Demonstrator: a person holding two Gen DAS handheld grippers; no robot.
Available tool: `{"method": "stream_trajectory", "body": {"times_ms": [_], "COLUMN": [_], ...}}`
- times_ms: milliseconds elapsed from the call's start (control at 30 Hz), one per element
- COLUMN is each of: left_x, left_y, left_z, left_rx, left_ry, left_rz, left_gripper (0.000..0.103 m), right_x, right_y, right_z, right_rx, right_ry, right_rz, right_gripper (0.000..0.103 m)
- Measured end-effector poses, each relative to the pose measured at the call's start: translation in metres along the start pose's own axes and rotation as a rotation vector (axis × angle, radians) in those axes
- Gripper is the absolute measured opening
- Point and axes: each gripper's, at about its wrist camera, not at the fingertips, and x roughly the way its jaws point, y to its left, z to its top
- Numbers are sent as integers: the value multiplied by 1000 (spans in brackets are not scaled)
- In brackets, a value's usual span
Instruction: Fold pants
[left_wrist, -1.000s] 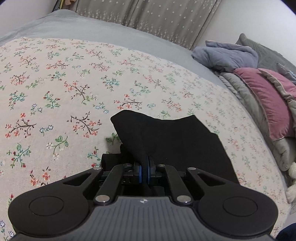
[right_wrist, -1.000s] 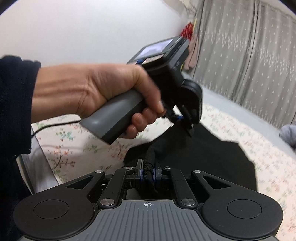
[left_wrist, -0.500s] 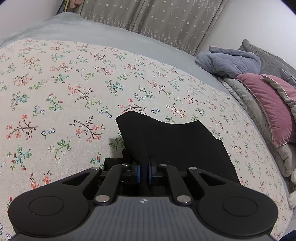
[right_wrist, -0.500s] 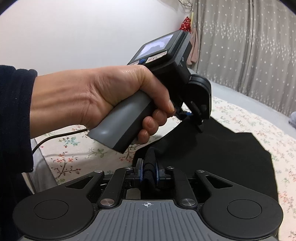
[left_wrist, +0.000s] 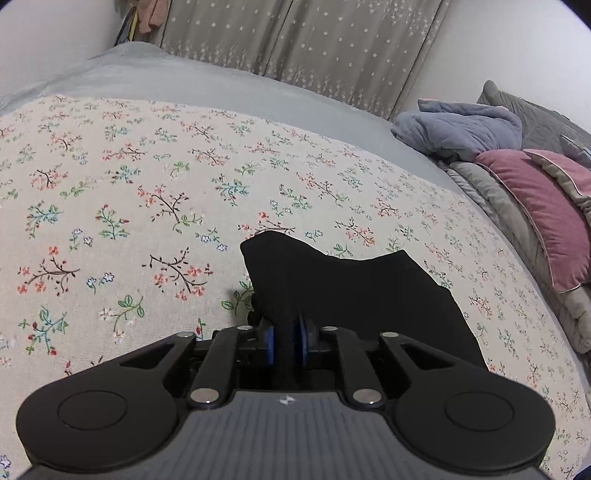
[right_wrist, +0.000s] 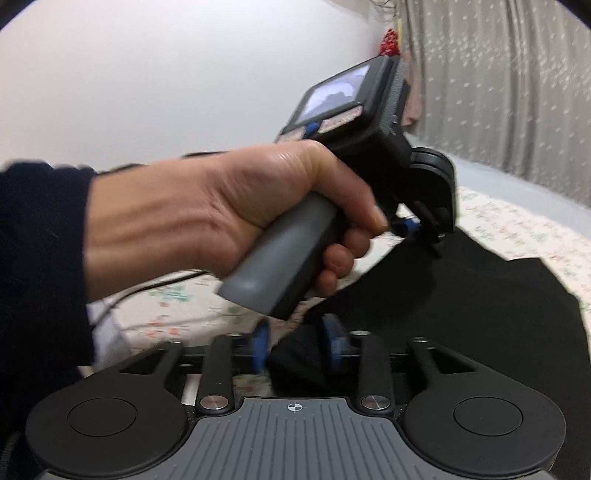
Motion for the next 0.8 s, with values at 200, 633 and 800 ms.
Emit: {"method": "stream_trajectory", "body": {"times_ms": [200,633,800], "left_x": [-11,-68,-51], "left_y": [14,-52,-79], "left_z": [2,-25,-49], "left_rx": [-20,125,191], "left_ry": [-50,-131,-56], "left_rz": [105,27,24], "left_gripper": [50,50,49], "right_x": [-27,-80,-63], "right_y": [-6,-116,-154], "right_z": [9,21,5], "right_rx": [30,268,362], "right_ry": [4,-77,27], "right_rz": [110,-118,-252], "right_gripper": [45,45,43]}}
